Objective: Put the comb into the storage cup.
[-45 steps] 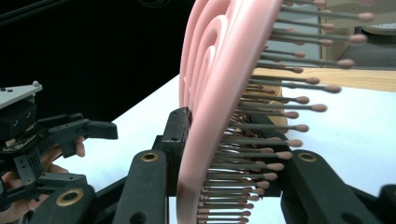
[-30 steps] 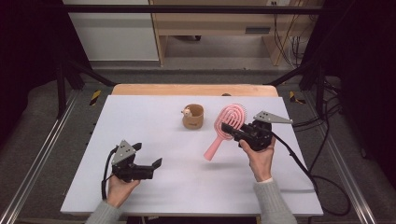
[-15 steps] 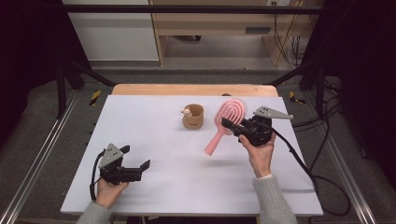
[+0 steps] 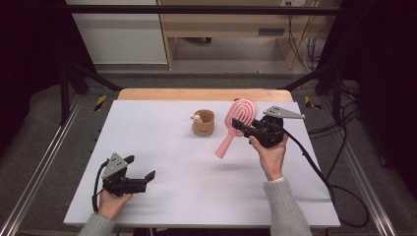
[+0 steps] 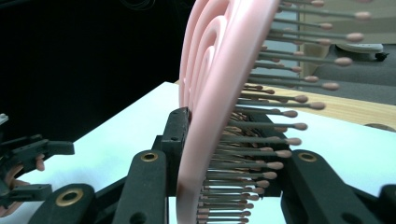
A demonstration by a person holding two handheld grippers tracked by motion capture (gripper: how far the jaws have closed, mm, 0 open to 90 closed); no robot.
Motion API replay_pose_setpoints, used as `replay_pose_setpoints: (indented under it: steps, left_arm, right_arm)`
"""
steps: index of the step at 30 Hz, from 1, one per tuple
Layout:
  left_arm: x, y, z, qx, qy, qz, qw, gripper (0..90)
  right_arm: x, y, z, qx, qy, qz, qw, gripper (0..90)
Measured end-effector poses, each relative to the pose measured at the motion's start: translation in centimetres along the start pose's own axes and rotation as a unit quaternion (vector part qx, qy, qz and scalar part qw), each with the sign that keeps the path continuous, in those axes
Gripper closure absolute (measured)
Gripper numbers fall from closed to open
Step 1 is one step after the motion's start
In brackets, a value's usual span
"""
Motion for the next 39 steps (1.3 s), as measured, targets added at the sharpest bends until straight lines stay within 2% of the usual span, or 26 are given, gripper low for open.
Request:
replay_pose_setpoints:
  steps: [18,39]
  left_arm:
    - [0.8,0.8,0.8,0.008,-0.003,0.0,1.0,2.3]
    - [0.6,0.8,0.9,0.006,0.001,0.003,1.0,2.3]
  right_arm:
    - [-1.3,0.3,-2.3,0.014,-0.005,0.021,0.9997,63.8]
    - [-3.1,0.7,-4.6,0.029,-0.012,0.043,0.9986,63.7]
Point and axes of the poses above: each handheld gripper's, and its own axes: x roughly backward along the jaws, z roughly out of its underside, y roughly to its left, the point moved 5 cm from there along -x, roughly forward along the jaws, and after that the axes turned 15 degrees about z, right-handed, at the moved point
